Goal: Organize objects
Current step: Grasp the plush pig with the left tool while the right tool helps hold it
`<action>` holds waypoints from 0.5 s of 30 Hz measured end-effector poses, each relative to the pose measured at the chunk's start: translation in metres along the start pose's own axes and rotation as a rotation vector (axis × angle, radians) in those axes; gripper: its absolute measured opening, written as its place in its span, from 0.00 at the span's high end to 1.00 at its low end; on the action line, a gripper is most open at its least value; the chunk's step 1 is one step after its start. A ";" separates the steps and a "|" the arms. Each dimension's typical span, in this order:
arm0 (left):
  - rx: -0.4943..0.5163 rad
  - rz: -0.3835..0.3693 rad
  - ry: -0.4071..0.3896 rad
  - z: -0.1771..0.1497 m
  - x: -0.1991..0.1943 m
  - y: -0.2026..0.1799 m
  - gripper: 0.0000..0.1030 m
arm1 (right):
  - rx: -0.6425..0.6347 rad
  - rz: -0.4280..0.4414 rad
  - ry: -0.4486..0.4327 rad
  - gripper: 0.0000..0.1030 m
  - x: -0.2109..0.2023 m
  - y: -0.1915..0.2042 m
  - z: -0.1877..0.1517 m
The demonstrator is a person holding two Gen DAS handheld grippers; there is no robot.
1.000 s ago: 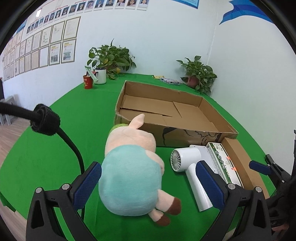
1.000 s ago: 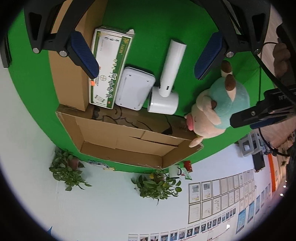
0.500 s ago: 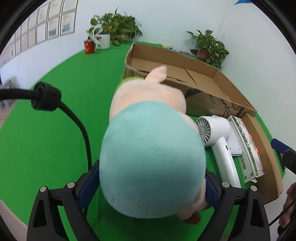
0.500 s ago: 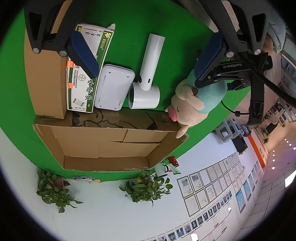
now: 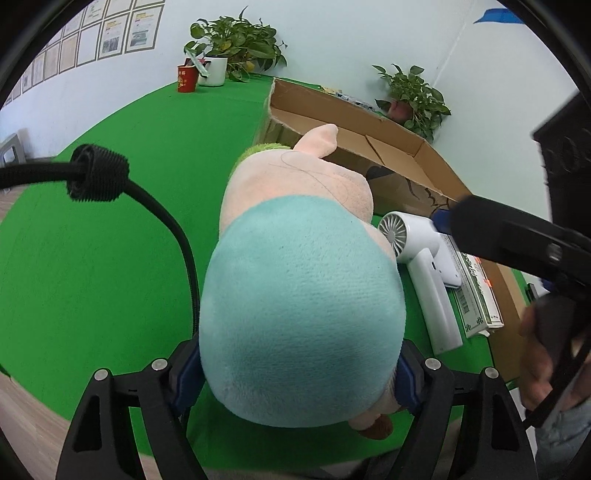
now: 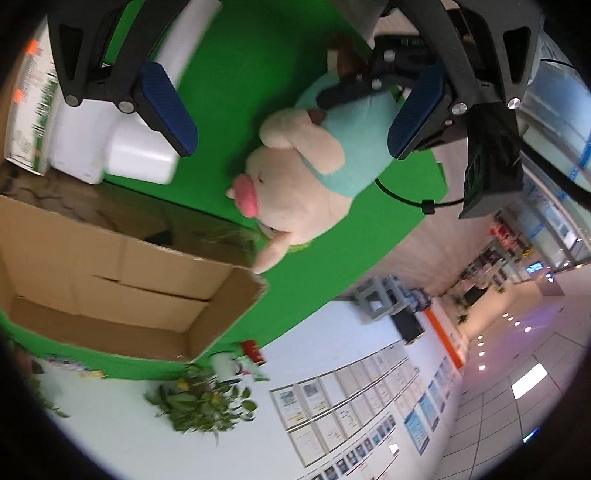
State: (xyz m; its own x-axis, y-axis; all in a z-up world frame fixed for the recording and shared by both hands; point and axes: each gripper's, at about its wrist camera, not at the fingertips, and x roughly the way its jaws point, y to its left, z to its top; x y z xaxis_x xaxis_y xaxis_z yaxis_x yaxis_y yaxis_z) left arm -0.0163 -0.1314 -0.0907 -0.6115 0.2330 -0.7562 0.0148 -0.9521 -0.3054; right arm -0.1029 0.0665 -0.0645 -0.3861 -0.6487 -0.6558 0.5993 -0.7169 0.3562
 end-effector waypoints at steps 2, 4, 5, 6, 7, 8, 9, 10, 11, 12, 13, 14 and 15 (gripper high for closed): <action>-0.021 -0.017 0.001 -0.008 -0.009 0.008 0.23 | -0.009 0.037 0.038 0.01 0.016 0.006 0.004; -0.038 -0.033 0.002 -0.013 -0.015 0.016 0.23 | -0.018 0.074 0.077 0.01 0.031 0.013 0.005; -0.049 -0.043 0.002 -0.017 -0.019 0.019 0.24 | -0.021 0.092 0.092 0.01 0.037 0.017 0.005; -0.053 -0.048 0.002 -0.019 -0.021 0.022 0.24 | -0.029 0.111 0.111 0.01 0.044 0.022 0.005; -0.056 -0.052 0.000 -0.021 -0.024 0.023 0.24 | -0.037 0.119 0.126 0.01 0.050 0.026 0.006; -0.057 -0.057 -0.002 -0.023 -0.027 0.025 0.24 | -0.042 0.125 0.144 0.01 0.056 0.030 0.006; -0.057 -0.058 -0.004 -0.025 -0.028 0.025 0.24 | -0.040 0.132 0.160 0.01 0.061 0.034 0.005; -0.057 -0.060 -0.005 -0.026 -0.029 0.026 0.24 | -0.035 0.139 0.175 0.01 0.066 0.037 0.005; -0.055 -0.059 -0.008 -0.027 -0.031 0.025 0.24 | -0.031 0.146 0.190 0.01 0.069 0.040 0.004; -0.052 -0.056 -0.010 -0.028 -0.032 0.025 0.25 | -0.030 0.145 0.199 0.01 0.069 0.044 0.002; -0.044 -0.049 -0.012 -0.028 -0.033 0.023 0.25 | -0.036 0.113 0.208 0.01 0.072 0.048 0.000; -0.039 -0.046 -0.014 -0.028 -0.033 0.022 0.26 | -0.046 0.088 0.216 0.01 0.072 0.053 -0.003; -0.033 -0.046 -0.018 -0.028 -0.034 0.021 0.27 | -0.044 0.080 0.219 0.01 0.072 0.056 -0.005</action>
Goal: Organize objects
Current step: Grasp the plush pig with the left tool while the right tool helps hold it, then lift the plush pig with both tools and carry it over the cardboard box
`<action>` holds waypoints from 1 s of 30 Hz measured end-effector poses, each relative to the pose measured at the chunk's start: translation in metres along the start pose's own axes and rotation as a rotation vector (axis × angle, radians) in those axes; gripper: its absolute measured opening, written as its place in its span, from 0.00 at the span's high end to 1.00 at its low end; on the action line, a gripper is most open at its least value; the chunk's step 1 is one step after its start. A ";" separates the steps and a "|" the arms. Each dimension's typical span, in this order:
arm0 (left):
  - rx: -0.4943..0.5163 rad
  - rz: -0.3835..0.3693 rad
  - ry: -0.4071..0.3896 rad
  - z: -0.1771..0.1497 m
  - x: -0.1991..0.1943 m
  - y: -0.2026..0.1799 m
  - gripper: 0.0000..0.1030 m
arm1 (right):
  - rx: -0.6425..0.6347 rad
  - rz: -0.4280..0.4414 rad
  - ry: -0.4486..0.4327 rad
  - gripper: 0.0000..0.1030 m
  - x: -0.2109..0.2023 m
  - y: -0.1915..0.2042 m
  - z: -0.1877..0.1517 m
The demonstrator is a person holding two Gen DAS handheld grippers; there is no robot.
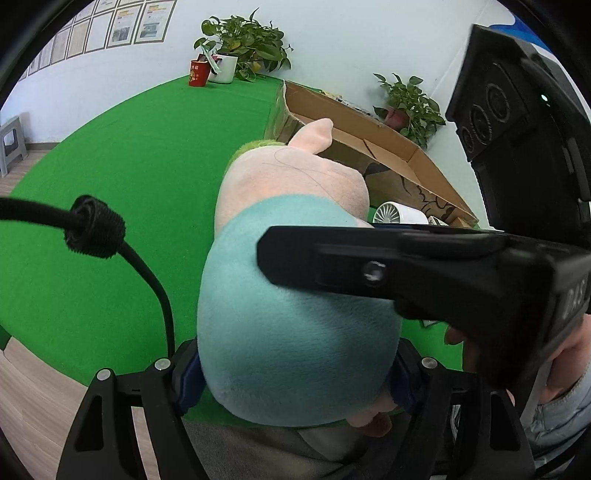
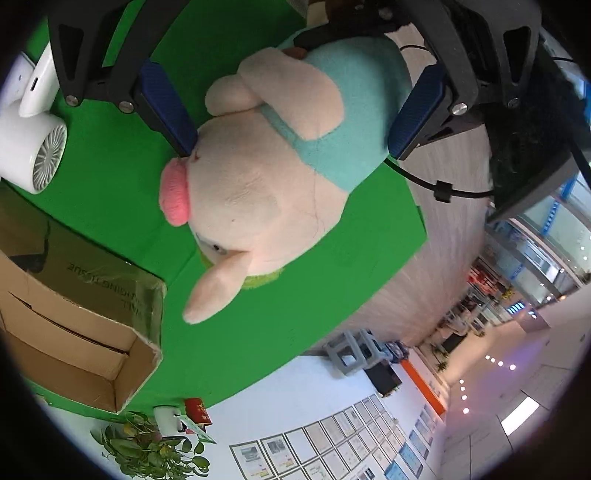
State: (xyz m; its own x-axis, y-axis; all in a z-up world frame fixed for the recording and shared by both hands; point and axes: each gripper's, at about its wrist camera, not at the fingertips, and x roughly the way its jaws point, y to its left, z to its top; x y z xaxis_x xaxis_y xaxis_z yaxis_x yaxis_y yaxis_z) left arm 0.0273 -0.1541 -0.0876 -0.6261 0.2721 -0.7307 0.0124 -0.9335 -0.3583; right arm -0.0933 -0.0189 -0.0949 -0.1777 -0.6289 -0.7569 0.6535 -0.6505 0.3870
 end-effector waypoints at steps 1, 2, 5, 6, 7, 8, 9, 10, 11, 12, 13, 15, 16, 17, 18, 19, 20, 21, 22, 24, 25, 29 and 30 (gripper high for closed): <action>0.007 0.000 -0.003 0.000 -0.001 -0.002 0.28 | 0.013 -0.009 0.001 0.01 0.000 0.001 -0.001; 0.015 0.001 -0.004 0.000 -0.002 -0.004 0.28 | 0.024 -0.016 0.002 0.01 -0.001 0.001 -0.002; 0.036 0.012 -0.008 -0.001 -0.003 -0.009 0.29 | 0.058 -0.030 0.001 0.02 0.001 -0.003 -0.005; 0.039 0.012 -0.009 -0.001 -0.003 -0.011 0.30 | 0.069 -0.029 0.001 0.03 0.001 -0.004 -0.007; 0.044 0.013 -0.010 -0.001 -0.004 -0.013 0.31 | 0.079 -0.028 -0.003 0.04 0.001 -0.005 -0.009; 0.055 0.008 -0.010 -0.001 -0.005 -0.015 0.31 | 0.084 -0.029 -0.007 0.06 0.002 -0.007 -0.009; 0.058 0.002 -0.010 0.000 -0.005 -0.016 0.32 | 0.087 -0.033 -0.017 0.09 0.001 -0.008 -0.010; 0.062 -0.005 -0.010 0.001 -0.005 -0.020 0.32 | 0.086 -0.040 -0.028 0.11 0.004 -0.004 -0.008; 0.072 -0.007 -0.013 0.002 -0.006 -0.023 0.32 | 0.083 -0.051 -0.041 0.12 0.001 -0.003 -0.010; 0.087 -0.007 -0.018 0.003 -0.007 -0.027 0.32 | 0.081 -0.059 -0.054 0.14 -0.001 -0.005 -0.009; 0.101 -0.005 -0.025 0.005 -0.008 -0.031 0.32 | 0.080 -0.065 -0.067 0.15 -0.004 -0.005 -0.008; 0.128 -0.005 -0.036 0.012 -0.008 -0.038 0.32 | 0.081 -0.076 -0.100 0.17 -0.013 -0.006 -0.007; 0.143 -0.007 -0.045 0.017 -0.008 -0.042 0.32 | 0.083 -0.084 -0.118 0.19 -0.016 -0.008 -0.006; 0.163 -0.010 -0.056 0.022 -0.009 -0.048 0.32 | 0.084 -0.092 -0.136 0.20 -0.021 -0.009 -0.005; 0.182 -0.014 -0.068 0.027 -0.009 -0.055 0.32 | 0.080 -0.108 -0.165 0.21 -0.027 -0.010 -0.004; 0.195 -0.018 -0.078 0.031 -0.010 -0.060 0.32 | 0.075 -0.121 -0.186 0.22 -0.033 -0.011 -0.002; 0.217 -0.024 -0.094 0.038 -0.012 -0.068 0.32 | 0.070 -0.136 -0.209 0.22 -0.036 -0.011 0.003; 0.238 -0.029 -0.111 0.045 -0.013 -0.075 0.32 | 0.062 -0.148 -0.231 0.23 -0.042 -0.012 0.006; 0.261 -0.037 -0.129 0.054 -0.014 -0.084 0.32 | 0.055 -0.161 -0.258 0.24 -0.051 -0.012 0.009; 0.290 -0.049 -0.159 0.071 -0.016 -0.100 0.32 | 0.040 -0.190 -0.299 0.26 -0.067 -0.017 0.017; 0.313 -0.059 -0.183 0.083 -0.018 -0.110 0.32 | 0.027 -0.210 -0.321 0.27 -0.075 -0.019 0.023; 0.376 -0.093 -0.264 0.130 -0.031 -0.141 0.32 | -0.032 -0.286 -0.411 0.28 -0.112 -0.019 0.054; 0.387 -0.094 -0.280 0.140 -0.034 -0.149 0.32 | -0.047 -0.306 -0.440 0.28 -0.125 -0.019 0.064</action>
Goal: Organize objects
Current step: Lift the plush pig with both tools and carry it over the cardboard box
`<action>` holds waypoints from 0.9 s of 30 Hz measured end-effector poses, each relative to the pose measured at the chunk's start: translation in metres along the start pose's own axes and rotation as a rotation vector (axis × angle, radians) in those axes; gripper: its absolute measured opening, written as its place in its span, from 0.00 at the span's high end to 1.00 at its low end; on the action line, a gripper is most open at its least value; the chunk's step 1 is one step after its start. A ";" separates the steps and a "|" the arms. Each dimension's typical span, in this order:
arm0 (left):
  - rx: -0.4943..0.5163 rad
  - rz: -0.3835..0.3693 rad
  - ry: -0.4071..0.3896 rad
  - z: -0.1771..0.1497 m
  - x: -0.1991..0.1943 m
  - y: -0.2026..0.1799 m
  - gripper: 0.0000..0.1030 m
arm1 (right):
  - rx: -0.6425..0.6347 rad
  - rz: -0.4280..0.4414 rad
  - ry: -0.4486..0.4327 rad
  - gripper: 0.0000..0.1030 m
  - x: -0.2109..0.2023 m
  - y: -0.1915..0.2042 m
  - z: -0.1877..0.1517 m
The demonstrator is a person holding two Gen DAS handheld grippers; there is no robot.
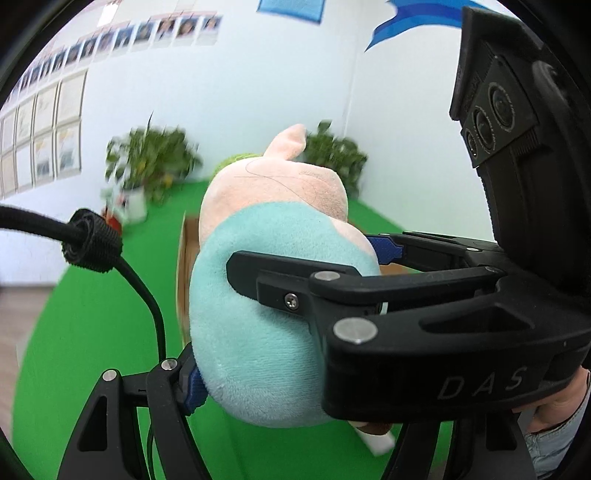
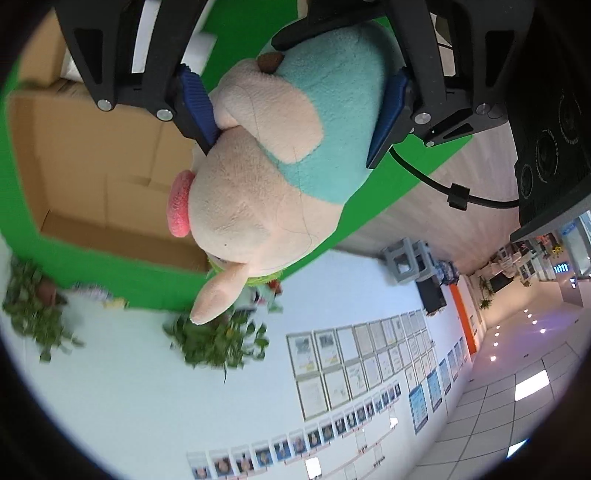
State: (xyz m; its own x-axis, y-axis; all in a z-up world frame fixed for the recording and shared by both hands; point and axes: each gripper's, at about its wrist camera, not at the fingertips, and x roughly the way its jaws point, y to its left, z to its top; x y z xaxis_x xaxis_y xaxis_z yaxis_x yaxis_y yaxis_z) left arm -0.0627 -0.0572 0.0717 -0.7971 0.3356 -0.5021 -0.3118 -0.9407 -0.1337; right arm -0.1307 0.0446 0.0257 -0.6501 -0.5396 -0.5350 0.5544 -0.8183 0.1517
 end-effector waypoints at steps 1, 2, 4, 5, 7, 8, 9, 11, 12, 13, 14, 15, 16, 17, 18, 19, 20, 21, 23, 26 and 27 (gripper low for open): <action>0.010 0.000 -0.010 0.013 0.002 -0.003 0.32 | -0.012 -0.012 -0.022 0.29 -0.003 -0.002 0.009; 0.020 -0.002 -0.014 0.029 0.005 -0.007 0.32 | -0.024 -0.023 -0.042 0.29 -0.005 -0.004 0.019; 0.034 0.003 -0.027 0.052 0.008 -0.012 0.32 | -0.054 -0.048 -0.075 0.29 -0.010 -0.011 0.039; 0.041 0.008 -0.040 0.066 0.011 -0.014 0.32 | -0.065 -0.050 -0.084 0.29 -0.012 -0.015 0.048; 0.035 0.010 -0.052 0.089 0.017 -0.016 0.32 | -0.082 -0.055 -0.104 0.29 -0.014 -0.023 0.068; 0.027 0.012 -0.051 0.102 0.022 -0.015 0.32 | -0.089 -0.057 -0.109 0.29 -0.014 -0.026 0.076; 0.018 0.014 -0.046 0.113 0.027 -0.014 0.32 | -0.093 -0.058 -0.111 0.29 -0.013 -0.031 0.087; 0.004 0.015 -0.026 0.132 0.038 -0.008 0.32 | -0.097 -0.052 -0.105 0.29 -0.007 -0.038 0.102; 0.000 0.017 -0.015 0.141 0.046 -0.005 0.32 | -0.095 -0.048 -0.097 0.29 -0.005 -0.044 0.108; -0.002 0.019 -0.004 0.148 0.055 -0.002 0.32 | -0.092 -0.044 -0.086 0.29 0.002 -0.048 0.116; -0.008 0.024 0.009 0.156 0.064 0.002 0.32 | -0.088 -0.037 -0.076 0.29 0.009 -0.054 0.122; -0.017 0.033 0.022 0.161 0.069 0.008 0.32 | -0.088 -0.031 -0.068 0.29 0.011 -0.055 0.122; -0.033 0.042 0.049 0.166 0.084 0.014 0.32 | -0.085 -0.017 -0.057 0.29 0.020 -0.062 0.125; -0.043 0.043 0.065 0.169 0.093 0.018 0.32 | -0.079 -0.002 -0.041 0.29 0.026 -0.069 0.127; -0.060 0.044 0.093 0.170 0.108 0.023 0.32 | -0.064 0.013 -0.010 0.29 0.041 -0.078 0.130; -0.071 0.044 0.110 0.170 0.118 0.027 0.32 | -0.052 0.019 0.011 0.29 0.050 -0.085 0.129; -0.085 0.043 0.133 0.168 0.131 0.031 0.32 | -0.045 0.023 0.030 0.29 0.060 -0.090 0.128; -0.094 0.043 0.151 0.164 0.142 0.035 0.32 | -0.036 0.030 0.052 0.29 0.071 -0.096 0.125; -0.108 0.044 0.182 0.158 0.163 0.039 0.32 | -0.023 0.038 0.089 0.29 0.088 -0.103 0.116; -0.126 0.049 0.218 0.141 0.187 0.044 0.32 | -0.001 0.054 0.125 0.29 0.108 -0.112 0.102; -0.131 0.052 0.226 0.133 0.193 0.048 0.32 | 0.010 0.060 0.136 0.29 0.115 -0.115 0.097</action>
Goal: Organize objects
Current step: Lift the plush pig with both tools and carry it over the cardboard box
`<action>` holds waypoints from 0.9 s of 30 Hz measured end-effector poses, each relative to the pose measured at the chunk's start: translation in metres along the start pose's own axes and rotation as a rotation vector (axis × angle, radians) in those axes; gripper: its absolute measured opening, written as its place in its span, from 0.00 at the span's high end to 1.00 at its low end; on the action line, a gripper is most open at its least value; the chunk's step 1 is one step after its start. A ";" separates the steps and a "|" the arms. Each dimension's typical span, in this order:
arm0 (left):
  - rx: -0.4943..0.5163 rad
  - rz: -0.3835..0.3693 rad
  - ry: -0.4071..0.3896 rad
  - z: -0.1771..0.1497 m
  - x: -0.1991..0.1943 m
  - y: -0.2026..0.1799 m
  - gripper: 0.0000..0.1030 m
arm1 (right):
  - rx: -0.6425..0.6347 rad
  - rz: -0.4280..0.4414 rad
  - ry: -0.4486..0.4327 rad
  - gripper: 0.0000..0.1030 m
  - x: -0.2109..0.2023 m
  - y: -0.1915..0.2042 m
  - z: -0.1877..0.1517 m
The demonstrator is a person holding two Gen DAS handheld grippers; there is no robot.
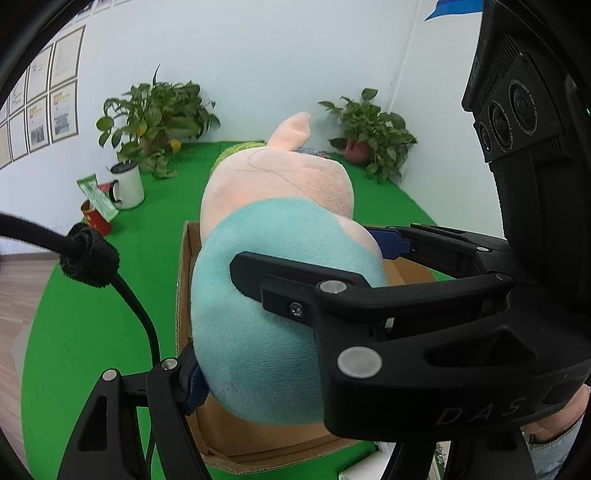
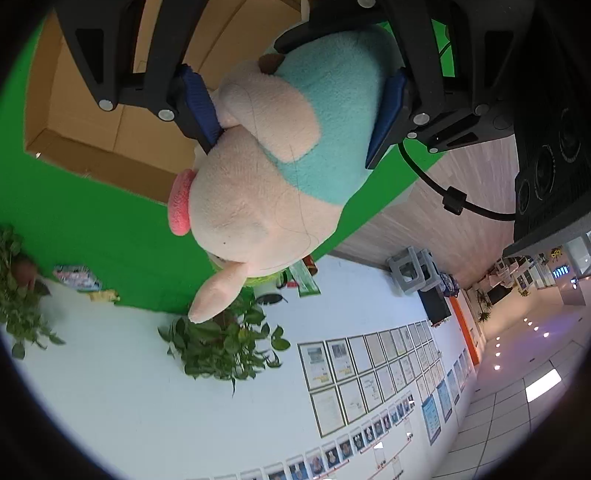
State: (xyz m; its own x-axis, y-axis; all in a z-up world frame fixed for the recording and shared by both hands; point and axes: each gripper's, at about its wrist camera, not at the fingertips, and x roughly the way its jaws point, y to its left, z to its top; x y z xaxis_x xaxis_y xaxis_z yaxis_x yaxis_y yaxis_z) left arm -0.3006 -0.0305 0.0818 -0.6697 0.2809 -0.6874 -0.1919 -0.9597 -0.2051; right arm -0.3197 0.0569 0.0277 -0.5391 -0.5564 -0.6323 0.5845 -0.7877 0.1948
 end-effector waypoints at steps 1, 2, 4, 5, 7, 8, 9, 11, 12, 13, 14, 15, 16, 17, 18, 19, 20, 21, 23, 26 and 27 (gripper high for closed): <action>-0.005 0.003 0.010 -0.006 0.009 0.006 0.32 | 0.006 0.006 0.006 0.29 0.005 -0.003 -0.002; -0.010 0.005 0.022 -0.013 0.015 0.007 0.32 | 0.012 0.012 0.012 0.29 0.008 -0.008 -0.004; -0.012 0.008 0.039 -0.049 0.016 0.005 0.32 | 0.025 0.022 0.029 0.29 0.018 -0.011 -0.012; -0.015 0.009 0.049 -0.059 0.017 0.004 0.32 | 0.031 0.027 0.035 0.29 0.020 -0.013 -0.013; -0.023 0.011 0.065 -0.093 0.017 0.002 0.32 | 0.045 0.037 0.051 0.29 0.028 -0.018 -0.017; -0.029 0.014 0.075 -0.099 0.026 0.007 0.32 | 0.050 0.040 0.057 0.29 0.031 -0.021 -0.018; -0.033 0.018 0.083 -0.109 0.030 0.011 0.32 | 0.057 0.046 0.064 0.29 0.035 -0.022 -0.021; -0.041 0.034 0.100 -0.115 0.046 0.024 0.32 | 0.066 0.066 0.076 0.29 0.043 -0.024 -0.027; -0.051 0.035 0.114 -0.120 0.055 0.030 0.32 | 0.067 0.081 0.081 0.29 0.048 -0.026 -0.031; -0.061 0.037 0.128 -0.124 0.064 0.038 0.32 | 0.067 0.094 0.090 0.29 0.055 -0.026 -0.036; -0.068 0.039 0.138 -0.128 0.070 0.043 0.32 | 0.067 0.100 0.101 0.29 0.061 -0.026 -0.042; -0.074 0.043 0.147 -0.134 0.077 0.048 0.32 | 0.072 0.107 0.118 0.29 0.068 -0.027 -0.048; -0.081 0.049 0.158 -0.140 0.081 0.050 0.31 | 0.075 0.113 0.127 0.29 0.073 -0.028 -0.050; -0.085 0.056 0.166 -0.146 0.083 0.052 0.31 | 0.079 0.120 0.134 0.29 0.076 -0.028 -0.054; -0.094 0.071 0.184 -0.152 0.086 0.053 0.29 | 0.082 0.127 0.142 0.29 0.080 -0.028 -0.056; -0.097 0.077 0.196 -0.157 0.088 0.055 0.29 | 0.085 0.140 0.152 0.29 0.084 -0.027 -0.060; -0.083 0.090 0.202 -0.159 0.088 0.054 0.28 | 0.089 0.152 0.160 0.29 0.086 -0.027 -0.063; -0.073 0.100 0.206 -0.159 0.086 0.054 0.27 | 0.094 0.165 0.164 0.29 0.088 -0.026 -0.065; -0.087 0.081 0.222 -0.164 0.082 0.057 0.27 | 0.102 0.196 0.155 0.29 0.087 -0.027 -0.067; -0.089 0.063 0.221 -0.165 0.066 0.053 0.26 | 0.086 0.224 0.157 0.29 0.085 -0.024 -0.068; -0.089 0.059 0.218 -0.166 0.061 0.053 0.25 | 0.082 0.236 0.155 0.29 0.083 -0.023 -0.068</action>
State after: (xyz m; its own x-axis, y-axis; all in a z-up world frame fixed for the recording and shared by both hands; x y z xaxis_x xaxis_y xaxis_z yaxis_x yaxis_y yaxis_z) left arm -0.2325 -0.0633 -0.0862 -0.5057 0.2284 -0.8319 -0.0870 -0.9729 -0.2142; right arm -0.3368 0.0472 -0.0803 -0.2915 -0.6846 -0.6681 0.6285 -0.6636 0.4058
